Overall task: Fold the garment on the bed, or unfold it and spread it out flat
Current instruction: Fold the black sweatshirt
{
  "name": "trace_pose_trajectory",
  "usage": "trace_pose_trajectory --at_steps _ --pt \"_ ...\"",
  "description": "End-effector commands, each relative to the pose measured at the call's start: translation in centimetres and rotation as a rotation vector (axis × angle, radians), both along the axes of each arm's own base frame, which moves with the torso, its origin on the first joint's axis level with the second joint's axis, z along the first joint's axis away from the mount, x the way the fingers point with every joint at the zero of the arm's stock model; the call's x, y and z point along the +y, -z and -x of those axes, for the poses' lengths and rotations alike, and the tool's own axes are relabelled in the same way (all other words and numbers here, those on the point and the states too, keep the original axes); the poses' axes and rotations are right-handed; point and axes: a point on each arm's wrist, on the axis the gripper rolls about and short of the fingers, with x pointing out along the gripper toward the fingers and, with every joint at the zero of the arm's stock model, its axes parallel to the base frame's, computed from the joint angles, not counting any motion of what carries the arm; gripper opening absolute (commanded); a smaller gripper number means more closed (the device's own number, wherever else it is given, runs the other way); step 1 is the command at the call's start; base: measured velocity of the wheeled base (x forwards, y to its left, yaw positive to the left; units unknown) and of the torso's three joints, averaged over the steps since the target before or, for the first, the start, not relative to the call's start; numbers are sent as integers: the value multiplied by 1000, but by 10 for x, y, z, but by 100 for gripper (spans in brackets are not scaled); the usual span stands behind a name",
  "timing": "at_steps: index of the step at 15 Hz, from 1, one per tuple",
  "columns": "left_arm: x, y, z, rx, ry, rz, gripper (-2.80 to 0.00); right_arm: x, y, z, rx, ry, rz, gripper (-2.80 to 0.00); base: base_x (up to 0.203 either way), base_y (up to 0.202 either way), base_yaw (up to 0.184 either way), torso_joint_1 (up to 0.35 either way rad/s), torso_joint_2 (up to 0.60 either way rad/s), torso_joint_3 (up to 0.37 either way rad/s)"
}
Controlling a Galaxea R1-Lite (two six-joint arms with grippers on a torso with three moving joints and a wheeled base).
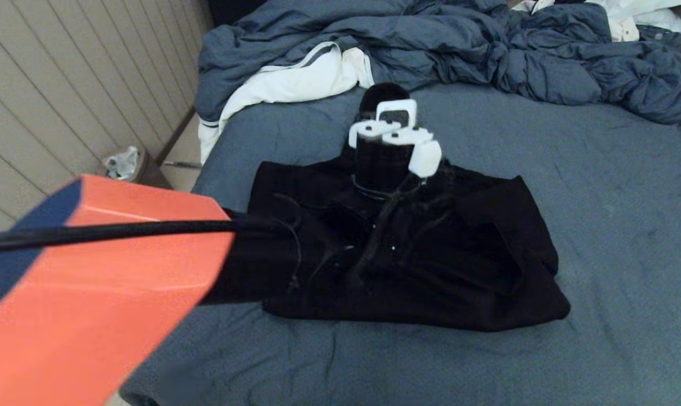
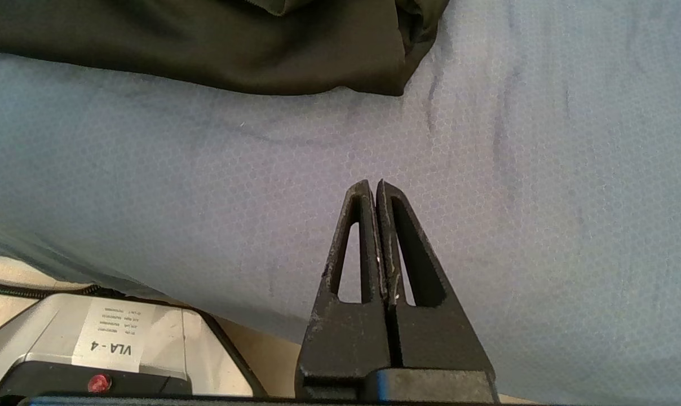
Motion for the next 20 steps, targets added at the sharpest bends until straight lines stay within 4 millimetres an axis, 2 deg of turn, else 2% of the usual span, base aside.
trace_pose_trajectory --at_steps 1,2,3,4,5,8,9,12,16,20 --pt "37 -50 15 -14 -17 29 0 0 0 0 3 -1 1 -280 0 0 0 0 0 0" --pt "56 -61 19 6 -35 14 0 0 0 0 1 -2 1 -280 0 0 0 0 0 0" --pt "75 -70 23 27 -55 -3 -280 0 0 0 1 0 1 -280 0 0 0 0 0 0" --pt "93 -73 27 59 -77 -24 -280 0 0 0 1 -2 1 -280 0 0 0 0 0 0" --pt "113 -66 32 120 -102 -64 -280 0 0 0 2 -2 1 -280 0 0 0 0 0 0" --pt "167 -20 58 313 -170 -170 -280 0 1 0 3 1 -1 -280 0 0 0 0 0 0" --pt "187 -14 72 341 -187 -170 -280 0 1 0 3 1 -1 -280 0 0 0 0 0 0" --pt "236 -18 114 355 -236 -126 -280 0 1 0 3 -2 -1 -280 0 0 0 0 0 0" --pt "279 -19 154 431 -378 -57 -280 0 1 0 3 0 -1 -280 0 0 0 0 0 0" --pt "328 -3 187 457 -562 -41 -280 0 0 0 1 -1 9 -280 0 0 0 0 0 0"
